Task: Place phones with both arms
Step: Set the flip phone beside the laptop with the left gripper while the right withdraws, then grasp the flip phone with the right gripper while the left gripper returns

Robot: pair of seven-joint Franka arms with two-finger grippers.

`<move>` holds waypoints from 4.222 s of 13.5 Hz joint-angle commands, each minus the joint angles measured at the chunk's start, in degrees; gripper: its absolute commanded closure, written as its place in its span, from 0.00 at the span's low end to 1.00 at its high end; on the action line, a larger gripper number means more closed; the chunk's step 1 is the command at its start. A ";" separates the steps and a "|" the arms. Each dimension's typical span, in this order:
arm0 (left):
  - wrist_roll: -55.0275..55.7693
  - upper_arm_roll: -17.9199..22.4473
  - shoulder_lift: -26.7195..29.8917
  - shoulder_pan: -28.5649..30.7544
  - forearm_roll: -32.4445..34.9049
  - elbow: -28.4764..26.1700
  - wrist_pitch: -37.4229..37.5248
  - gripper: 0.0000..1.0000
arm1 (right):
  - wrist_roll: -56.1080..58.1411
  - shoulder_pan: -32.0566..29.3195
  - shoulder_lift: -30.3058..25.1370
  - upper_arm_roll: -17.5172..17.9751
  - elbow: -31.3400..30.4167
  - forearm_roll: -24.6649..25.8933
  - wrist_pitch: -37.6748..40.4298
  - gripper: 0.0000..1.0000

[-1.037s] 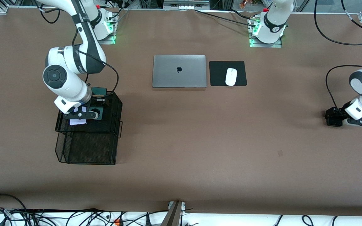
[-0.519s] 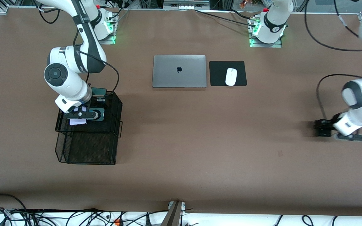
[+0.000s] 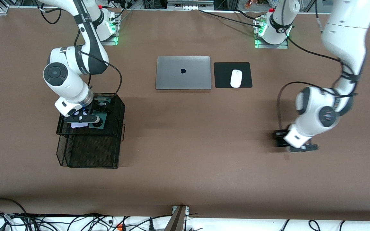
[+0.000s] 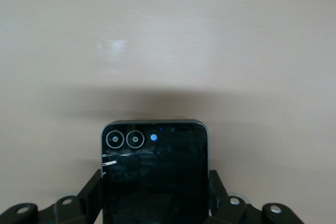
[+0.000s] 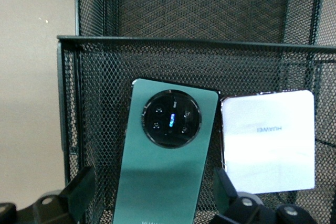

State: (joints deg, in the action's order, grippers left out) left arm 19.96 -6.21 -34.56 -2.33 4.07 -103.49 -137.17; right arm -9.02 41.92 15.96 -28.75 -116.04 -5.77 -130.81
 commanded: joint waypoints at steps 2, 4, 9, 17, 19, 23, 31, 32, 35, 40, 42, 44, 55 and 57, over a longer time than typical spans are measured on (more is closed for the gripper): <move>17.43 1.02 -2.44 -10.65 -0.82 4.43 1.38 1.00 | 0.32 0.27 -0.22 -0.43 1.34 -0.73 0.29 0.01; 24.92 1.02 -4.81 -15.83 -0.73 8.37 2.60 1.00 | 0.85 -0.61 -0.22 -0.43 4.23 -0.65 2.13 0.00; 33.91 1.46 -12.54 -28.85 -0.55 21.38 3.66 1.00 | 1.20 -2.72 1.53 -0.43 15.56 -0.64 14.78 0.01; 34.44 10.32 -27.74 -47.92 2.08 43.71 7.01 1.00 | 1.20 -3.87 2.94 -0.34 20.33 -0.82 19.10 0.00; 34.53 11.48 -28.81 -49.52 1.99 44.60 6.92 0.95 | 1.20 -3.87 2.94 -0.34 20.41 -0.82 19.45 0.00; 34.18 13.49 -27.94 -49.17 1.91 44.61 7.00 0.00 | 1.20 -3.87 2.94 -0.34 20.50 -0.82 19.72 0.01; 20.22 6.47 -7.32 -29.68 0.06 30.76 22.65 0.00 | -1.87 -2.99 5.13 3.69 23.30 -6.53 19.72 0.01; 18.38 6.56 -3.28 -27.92 0.06 26.46 23.08 0.00 | -4.05 -2.99 6.44 5.44 24.62 -6.53 19.63 0.01; 9.87 6.65 5.70 -20.81 0.41 20.62 28.25 0.00 | -14.85 -2.64 12.67 12.56 31.20 -6.36 18.93 0.01; -8.32 6.47 17.13 -8.24 0.15 20.61 40.47 0.00 | -26.82 1.39 23.23 17.24 39.05 -5.75 12.28 0.01; -15.53 6.47 20.74 -4.10 0.06 20.61 43.99 0.00 | -27.28 3.33 25.87 17.24 38.70 -5.39 7.96 0.01; -20.64 6.47 23.21 -1.20 -0.37 20.52 46.28 0.00 | -27.45 4.48 28.15 17.24 38.34 -4.95 5.40 0.01; -21.98 5.77 35.44 0.57 -5.39 14.81 46.22 0.00 | -26.75 5.45 31.59 17.32 33.07 -1.52 -1.81 0.01; -21.89 5.77 35.26 0.58 -5.39 15.34 45.24 0.00 | -26.75 5.45 31.94 17.41 32.98 -1.70 -2.86 0.01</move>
State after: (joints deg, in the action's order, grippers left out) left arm -1.79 -0.13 -0.14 -2.21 -0.15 -87.13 -90.42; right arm -35.63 46.90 47.72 -11.26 -82.33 -8.24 -132.07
